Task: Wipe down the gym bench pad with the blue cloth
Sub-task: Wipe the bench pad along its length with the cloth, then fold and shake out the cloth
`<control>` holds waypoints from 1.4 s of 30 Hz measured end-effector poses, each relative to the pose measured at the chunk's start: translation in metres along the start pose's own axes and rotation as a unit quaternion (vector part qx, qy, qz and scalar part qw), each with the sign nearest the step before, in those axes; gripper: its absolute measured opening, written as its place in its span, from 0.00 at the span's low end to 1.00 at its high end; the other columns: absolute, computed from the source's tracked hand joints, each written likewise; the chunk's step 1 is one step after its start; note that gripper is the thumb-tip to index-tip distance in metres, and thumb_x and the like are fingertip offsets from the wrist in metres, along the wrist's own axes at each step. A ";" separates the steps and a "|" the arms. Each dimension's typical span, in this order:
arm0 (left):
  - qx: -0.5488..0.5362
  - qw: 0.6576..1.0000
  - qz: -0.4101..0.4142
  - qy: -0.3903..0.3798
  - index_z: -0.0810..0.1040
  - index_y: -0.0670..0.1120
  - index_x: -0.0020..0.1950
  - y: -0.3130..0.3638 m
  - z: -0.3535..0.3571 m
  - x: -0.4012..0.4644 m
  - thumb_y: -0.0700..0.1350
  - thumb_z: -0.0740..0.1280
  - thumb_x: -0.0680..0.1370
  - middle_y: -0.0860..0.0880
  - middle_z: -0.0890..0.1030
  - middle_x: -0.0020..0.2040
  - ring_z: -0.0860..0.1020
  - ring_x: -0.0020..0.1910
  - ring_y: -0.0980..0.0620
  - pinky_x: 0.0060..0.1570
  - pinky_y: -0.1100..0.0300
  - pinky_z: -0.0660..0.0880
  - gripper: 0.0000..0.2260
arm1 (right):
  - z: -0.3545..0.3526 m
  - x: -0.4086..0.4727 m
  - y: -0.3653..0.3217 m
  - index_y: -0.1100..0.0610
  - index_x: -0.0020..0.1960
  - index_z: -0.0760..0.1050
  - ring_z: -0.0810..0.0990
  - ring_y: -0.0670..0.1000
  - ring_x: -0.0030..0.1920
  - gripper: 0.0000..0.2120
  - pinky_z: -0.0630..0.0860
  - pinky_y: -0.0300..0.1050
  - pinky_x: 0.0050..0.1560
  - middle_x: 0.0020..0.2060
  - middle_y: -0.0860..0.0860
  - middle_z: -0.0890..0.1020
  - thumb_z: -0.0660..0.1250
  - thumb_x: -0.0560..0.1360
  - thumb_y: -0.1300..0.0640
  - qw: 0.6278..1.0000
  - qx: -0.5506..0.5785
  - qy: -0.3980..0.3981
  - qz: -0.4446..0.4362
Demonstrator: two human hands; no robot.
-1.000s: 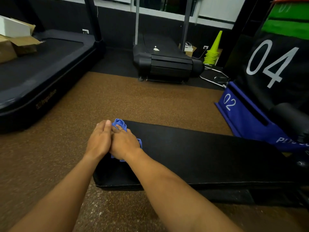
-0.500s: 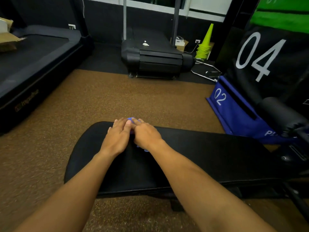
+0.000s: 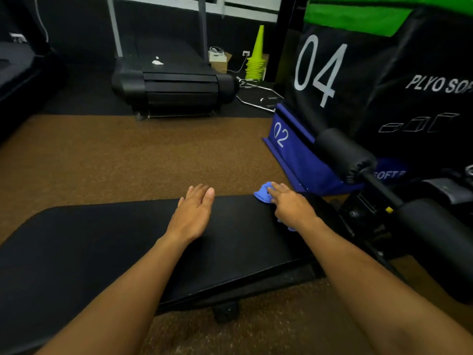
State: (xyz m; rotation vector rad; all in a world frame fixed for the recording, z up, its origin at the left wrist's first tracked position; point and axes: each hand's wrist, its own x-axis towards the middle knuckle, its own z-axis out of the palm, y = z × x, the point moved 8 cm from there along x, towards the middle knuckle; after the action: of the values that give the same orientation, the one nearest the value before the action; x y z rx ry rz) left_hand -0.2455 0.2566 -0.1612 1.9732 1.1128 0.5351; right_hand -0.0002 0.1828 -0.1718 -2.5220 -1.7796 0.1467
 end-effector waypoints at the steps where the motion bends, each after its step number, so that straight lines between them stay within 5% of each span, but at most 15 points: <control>1: 0.000 1.000 0.004 -0.006 0.61 0.49 0.81 0.008 0.009 0.003 0.58 0.49 0.85 0.52 0.57 0.82 0.48 0.81 0.55 0.79 0.53 0.43 0.26 | -0.003 -0.005 0.020 0.56 0.77 0.63 0.57 0.52 0.78 0.35 0.59 0.43 0.71 0.79 0.51 0.58 0.65 0.71 0.67 1.000 -0.003 0.001 0.015; 8: 0.003 0.999 0.027 -0.039 0.62 0.48 0.80 0.048 0.056 0.010 0.58 0.49 0.85 0.52 0.58 0.82 0.49 0.81 0.55 0.78 0.54 0.43 0.26 | -0.008 -0.022 0.088 0.57 0.74 0.66 0.58 0.55 0.77 0.32 0.66 0.49 0.69 0.79 0.51 0.59 0.66 0.71 0.67 0.996 0.002 0.009 0.084; 14: 0.008 0.999 0.028 -0.041 0.62 0.48 0.80 0.052 0.062 0.008 0.59 0.50 0.85 0.52 0.59 0.82 0.49 0.81 0.55 0.79 0.54 0.44 0.26 | -0.012 -0.031 0.115 0.58 0.66 0.72 0.70 0.58 0.65 0.21 0.71 0.53 0.58 0.70 0.52 0.69 0.65 0.74 0.63 0.988 -0.004 0.032 0.149; 18: 0.005 0.998 0.032 -0.045 0.64 0.49 0.79 0.057 0.065 0.002 0.58 0.50 0.85 0.52 0.60 0.81 0.50 0.81 0.55 0.79 0.53 0.44 0.25 | -0.014 -0.039 0.119 0.53 0.70 0.70 0.65 0.59 0.71 0.21 0.63 0.60 0.68 0.72 0.51 0.68 0.58 0.78 0.59 0.984 -0.043 0.027 0.172; 23: -0.002 0.998 0.025 -0.062 0.71 0.50 0.75 0.066 0.078 -0.006 0.58 0.52 0.85 0.51 0.70 0.76 0.61 0.78 0.51 0.79 0.50 0.51 0.23 | -0.009 -0.043 0.081 0.49 0.71 0.71 0.51 0.56 0.79 0.21 0.43 0.71 0.72 0.76 0.49 0.65 0.59 0.78 0.57 0.993 -0.072 0.014 0.087; 27: 0.002 0.998 0.036 -0.052 0.78 0.48 0.68 0.073 0.085 -0.003 0.48 0.65 0.82 0.51 0.81 0.64 0.78 0.62 0.52 0.66 0.60 0.70 0.15 | -0.020 -0.051 0.043 0.52 0.73 0.69 0.55 0.51 0.78 0.19 0.43 0.68 0.73 0.74 0.48 0.68 0.55 0.84 0.52 0.987 0.129 0.079 0.061; 30: -0.066 0.996 0.039 -0.039 0.82 0.49 0.58 0.075 0.088 0.001 0.40 0.69 0.78 0.51 0.85 0.54 0.82 0.54 0.55 0.63 0.56 0.75 0.10 | -0.041 -0.060 0.029 0.55 0.59 0.80 0.78 0.52 0.58 0.12 0.70 0.52 0.63 0.55 0.52 0.83 0.59 0.83 0.55 0.918 0.365 0.143 0.061; 32: -0.108 0.992 0.061 -0.010 0.80 0.50 0.59 0.083 0.086 0.001 0.38 0.71 0.75 0.52 0.82 0.57 0.81 0.58 0.54 0.63 0.57 0.75 0.14 | -0.047 -0.066 0.024 0.55 0.46 0.80 0.78 0.48 0.43 0.11 0.73 0.47 0.49 0.40 0.51 0.82 0.60 0.82 0.56 0.845 0.516 0.126 0.067; 36: -0.213 0.973 0.086 -0.007 0.73 0.52 0.71 0.100 0.083 0.001 0.41 0.76 0.73 0.56 0.77 0.66 0.76 0.62 0.60 0.60 0.64 0.72 0.27 | -0.046 -0.074 0.016 0.64 0.58 0.79 0.81 0.57 0.51 0.14 0.75 0.57 0.61 0.50 0.61 0.83 0.61 0.82 0.55 0.668 0.741 0.018 0.067; 39: -0.265 0.962 0.064 -0.014 0.81 0.42 0.50 0.109 0.084 0.002 0.46 0.74 0.74 0.51 0.82 0.44 0.77 0.41 0.56 0.45 0.58 0.72 0.10 | -0.050 -0.081 0.019 0.64 0.61 0.78 0.81 0.58 0.53 0.15 0.74 0.58 0.62 0.51 0.61 0.83 0.61 0.82 0.55 0.636 0.769 -0.008 0.058; 42: -0.263 0.963 0.049 0.000 0.75 0.39 0.37 0.116 0.082 0.000 0.43 0.71 0.78 0.47 0.74 0.35 0.69 0.36 0.52 0.37 0.57 0.65 0.12 | -0.049 -0.086 0.030 0.57 0.57 0.81 0.83 0.56 0.54 0.13 0.77 0.54 0.60 0.52 0.58 0.85 0.60 0.83 0.53 0.653 0.754 -0.024 0.073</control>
State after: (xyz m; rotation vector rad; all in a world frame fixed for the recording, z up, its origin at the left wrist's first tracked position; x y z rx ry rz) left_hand -0.1303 0.1868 -0.1172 1.5628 0.7704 0.7919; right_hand 0.0045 0.0922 -0.1217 -1.2777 -0.6470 1.1197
